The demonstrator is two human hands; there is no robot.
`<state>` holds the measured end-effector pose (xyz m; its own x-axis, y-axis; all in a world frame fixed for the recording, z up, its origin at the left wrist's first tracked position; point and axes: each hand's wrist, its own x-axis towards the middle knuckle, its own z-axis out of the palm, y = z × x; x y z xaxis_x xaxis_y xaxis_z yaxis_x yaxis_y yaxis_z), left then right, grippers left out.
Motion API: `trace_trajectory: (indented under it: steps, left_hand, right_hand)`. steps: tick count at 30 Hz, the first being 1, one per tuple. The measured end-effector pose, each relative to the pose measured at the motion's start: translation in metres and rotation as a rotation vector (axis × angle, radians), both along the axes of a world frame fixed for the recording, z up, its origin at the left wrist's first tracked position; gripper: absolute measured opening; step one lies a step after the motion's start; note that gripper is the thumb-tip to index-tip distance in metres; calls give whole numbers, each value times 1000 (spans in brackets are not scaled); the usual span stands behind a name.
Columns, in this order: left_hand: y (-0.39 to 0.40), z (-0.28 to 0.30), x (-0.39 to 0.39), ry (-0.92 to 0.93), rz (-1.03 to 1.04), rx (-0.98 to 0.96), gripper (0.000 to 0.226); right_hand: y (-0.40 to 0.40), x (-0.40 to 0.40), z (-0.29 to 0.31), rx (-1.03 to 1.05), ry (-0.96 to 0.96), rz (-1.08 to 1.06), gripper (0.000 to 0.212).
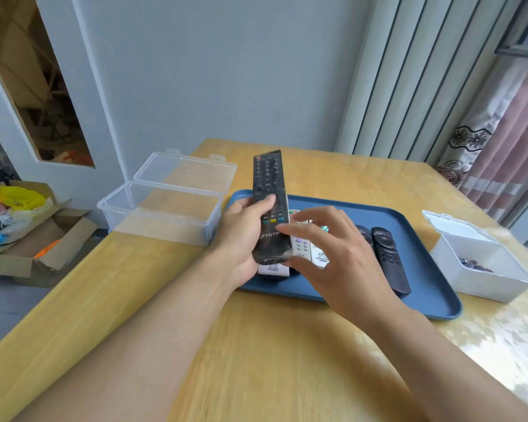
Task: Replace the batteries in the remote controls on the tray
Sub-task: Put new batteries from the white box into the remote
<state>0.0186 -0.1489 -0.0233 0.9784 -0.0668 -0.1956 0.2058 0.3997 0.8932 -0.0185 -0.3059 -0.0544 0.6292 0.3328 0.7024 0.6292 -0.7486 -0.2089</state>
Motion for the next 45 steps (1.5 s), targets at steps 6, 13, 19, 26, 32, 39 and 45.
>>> trace_trajectory:
  steps: [6, 13, 19, 26, 32, 39, 45]
  left_hand:
    - [4, 9, -5, 79, -58, -58, 24]
    - [31, 24, 11, -132, 234, -87, 46]
    - [48, 23, 18, -192, 357, -91, 36]
    - [44, 17, 22, -166, 331, -32, 27]
    - [38, 9, 24, -153, 271, 57, 21]
    - [34, 3, 24, -160, 243, 129, 21]
    - [31, -2, 25, -165, 220, 169, 24]
  right_hand:
    - [6, 8, 3, -110, -206, -27, 26]
    - [25, 22, 1, -24, -304, 43, 21]
    - [44, 33, -9, -117, -212, 133, 21]
    - [47, 29, -13, -339, -100, 64, 28]
    - [55, 26, -12, -449, -4, 38, 22]
    - [51, 21, -13, -316, 167, 31, 25]
    - [41, 4, 5, -234, 300, -317, 42]
